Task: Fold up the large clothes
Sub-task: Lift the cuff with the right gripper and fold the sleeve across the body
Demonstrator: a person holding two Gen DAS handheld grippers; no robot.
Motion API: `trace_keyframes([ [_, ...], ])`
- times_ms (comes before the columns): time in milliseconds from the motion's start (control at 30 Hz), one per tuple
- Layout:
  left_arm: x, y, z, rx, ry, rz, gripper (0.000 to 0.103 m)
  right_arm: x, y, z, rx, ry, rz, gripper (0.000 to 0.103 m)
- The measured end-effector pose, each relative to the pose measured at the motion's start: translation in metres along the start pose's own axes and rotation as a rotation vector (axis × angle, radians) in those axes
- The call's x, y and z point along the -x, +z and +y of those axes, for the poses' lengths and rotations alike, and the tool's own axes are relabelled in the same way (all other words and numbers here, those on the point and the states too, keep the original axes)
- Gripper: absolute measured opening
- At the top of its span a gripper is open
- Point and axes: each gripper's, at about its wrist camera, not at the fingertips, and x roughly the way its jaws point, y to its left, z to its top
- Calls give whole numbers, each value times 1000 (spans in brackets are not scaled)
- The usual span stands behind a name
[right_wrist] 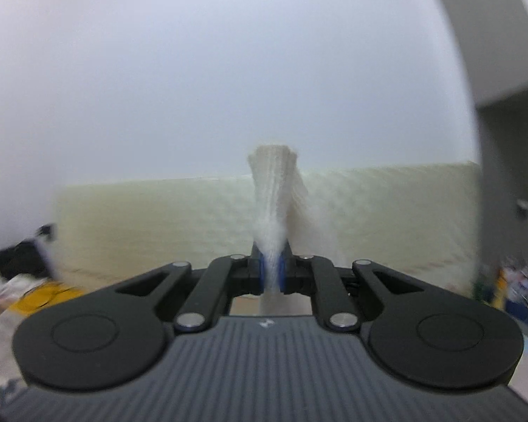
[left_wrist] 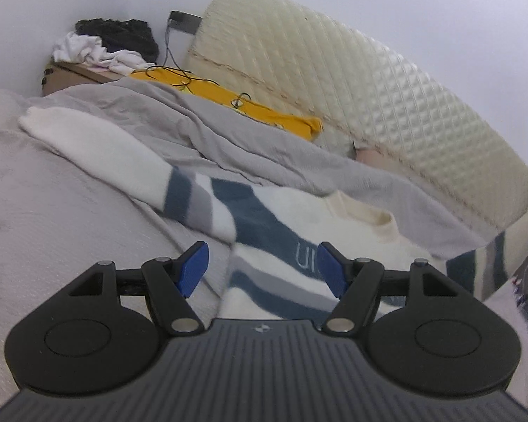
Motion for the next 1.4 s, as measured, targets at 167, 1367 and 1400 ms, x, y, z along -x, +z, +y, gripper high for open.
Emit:
trace_keyframes([
  [167, 11, 16, 29, 72, -28, -40, 73, 22, -32, 106, 128, 160, 26, 11],
  [1367, -48, 8, 40, 52, -198, 62, 62, 78, -272, 254, 1, 523, 587, 61],
  [1400, -50, 4, 35, 39, -200, 74, 57, 80, -270, 247, 0, 513, 581, 61],
])
